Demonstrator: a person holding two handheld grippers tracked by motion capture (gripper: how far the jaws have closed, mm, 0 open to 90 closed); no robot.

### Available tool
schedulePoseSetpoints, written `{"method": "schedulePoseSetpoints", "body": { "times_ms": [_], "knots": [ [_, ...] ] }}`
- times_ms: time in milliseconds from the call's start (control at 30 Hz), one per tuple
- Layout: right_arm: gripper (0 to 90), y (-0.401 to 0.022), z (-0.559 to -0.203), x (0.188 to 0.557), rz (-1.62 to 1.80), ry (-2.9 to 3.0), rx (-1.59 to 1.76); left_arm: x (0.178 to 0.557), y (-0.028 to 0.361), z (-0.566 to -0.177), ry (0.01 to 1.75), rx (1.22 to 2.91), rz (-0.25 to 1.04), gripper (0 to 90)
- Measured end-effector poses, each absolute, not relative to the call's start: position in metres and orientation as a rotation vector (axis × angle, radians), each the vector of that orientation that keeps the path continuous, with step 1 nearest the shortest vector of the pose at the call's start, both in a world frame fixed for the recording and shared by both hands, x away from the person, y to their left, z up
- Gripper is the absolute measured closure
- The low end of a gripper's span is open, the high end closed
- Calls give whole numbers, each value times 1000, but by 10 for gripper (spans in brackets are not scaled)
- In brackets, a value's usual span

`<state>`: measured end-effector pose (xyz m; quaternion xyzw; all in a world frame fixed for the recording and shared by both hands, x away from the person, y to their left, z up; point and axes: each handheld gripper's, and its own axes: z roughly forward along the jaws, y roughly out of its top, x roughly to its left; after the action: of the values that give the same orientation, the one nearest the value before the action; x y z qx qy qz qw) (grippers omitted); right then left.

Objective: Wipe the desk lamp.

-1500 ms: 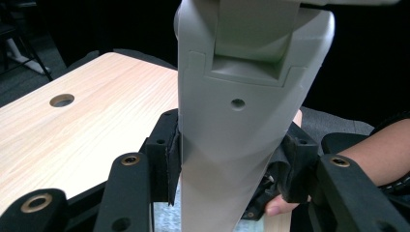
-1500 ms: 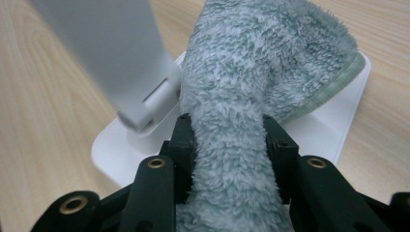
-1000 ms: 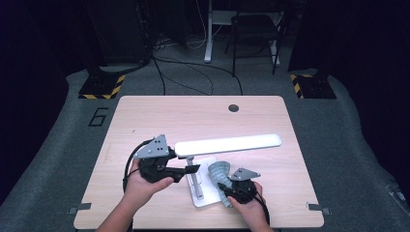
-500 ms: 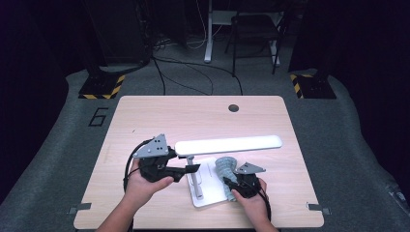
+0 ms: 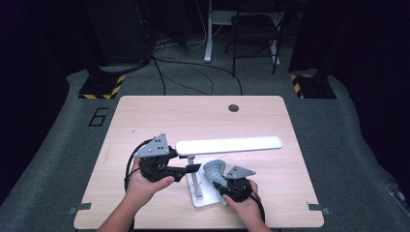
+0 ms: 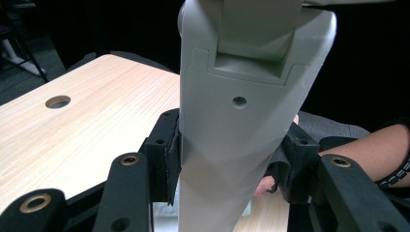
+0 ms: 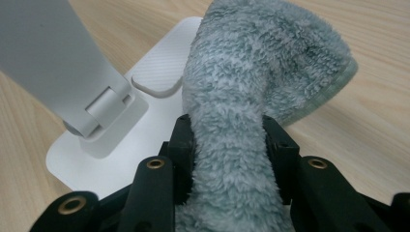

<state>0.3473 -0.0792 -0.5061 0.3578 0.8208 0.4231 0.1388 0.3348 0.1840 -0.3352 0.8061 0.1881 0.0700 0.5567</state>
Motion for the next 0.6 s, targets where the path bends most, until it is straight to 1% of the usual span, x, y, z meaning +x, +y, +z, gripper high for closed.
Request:
{"method": "schedulePoseSetpoints", "body": {
  "times_ms": [267, 600],
  "knots": [
    [629, -59, -509, 362, 1224, 2380, 1017, 334, 185, -336, 444, 1898, 163, 512],
    [626, -58, -508, 394, 1168, 2357, 1054, 335, 184, -336, 444, 1901, 166, 512]
  ]
}}
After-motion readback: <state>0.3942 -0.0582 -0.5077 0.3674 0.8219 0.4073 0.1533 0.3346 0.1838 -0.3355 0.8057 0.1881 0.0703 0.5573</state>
